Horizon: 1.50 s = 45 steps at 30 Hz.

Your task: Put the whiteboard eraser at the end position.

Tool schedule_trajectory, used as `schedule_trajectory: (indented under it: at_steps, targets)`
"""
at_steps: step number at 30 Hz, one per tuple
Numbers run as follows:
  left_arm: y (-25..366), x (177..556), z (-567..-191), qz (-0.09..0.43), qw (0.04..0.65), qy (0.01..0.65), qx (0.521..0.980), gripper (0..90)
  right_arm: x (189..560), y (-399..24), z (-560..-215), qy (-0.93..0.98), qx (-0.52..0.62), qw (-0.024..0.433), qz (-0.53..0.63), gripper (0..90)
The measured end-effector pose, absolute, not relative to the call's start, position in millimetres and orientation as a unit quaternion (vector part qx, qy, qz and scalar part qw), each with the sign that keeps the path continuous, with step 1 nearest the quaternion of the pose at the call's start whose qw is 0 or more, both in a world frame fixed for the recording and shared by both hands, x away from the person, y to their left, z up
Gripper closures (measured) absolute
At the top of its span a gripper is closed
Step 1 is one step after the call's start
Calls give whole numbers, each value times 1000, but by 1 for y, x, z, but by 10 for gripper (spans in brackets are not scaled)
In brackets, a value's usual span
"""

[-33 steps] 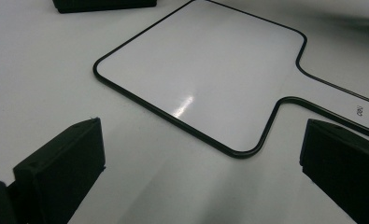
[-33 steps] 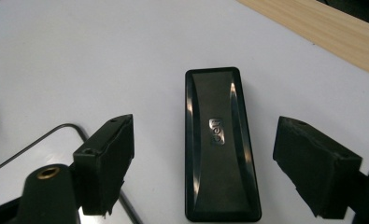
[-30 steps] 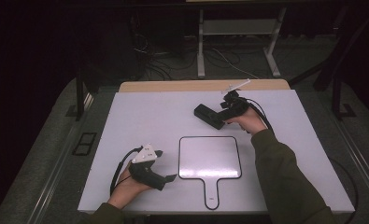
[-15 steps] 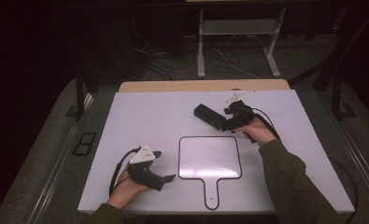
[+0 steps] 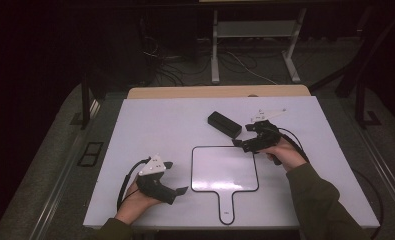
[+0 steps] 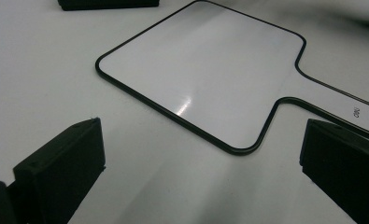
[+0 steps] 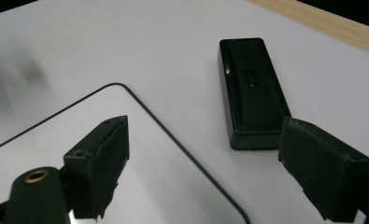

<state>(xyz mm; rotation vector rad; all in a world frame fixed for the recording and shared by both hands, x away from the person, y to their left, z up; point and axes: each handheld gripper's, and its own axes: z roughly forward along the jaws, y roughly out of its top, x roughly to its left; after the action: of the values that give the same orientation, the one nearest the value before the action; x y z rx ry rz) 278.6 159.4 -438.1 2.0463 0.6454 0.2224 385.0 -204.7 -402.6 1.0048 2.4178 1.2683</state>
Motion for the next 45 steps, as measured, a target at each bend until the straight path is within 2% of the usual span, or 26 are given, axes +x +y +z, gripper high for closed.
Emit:
schedule_trajectory:
  at_steps: [12,45]
  targets:
    - [158,277,-437,92,473,263,836,0,357,-228,-417,815,362,125,435,151]
    - [160,274,-437,93,474,266,834,0,282,-271,-438,801,359,116,465,151]
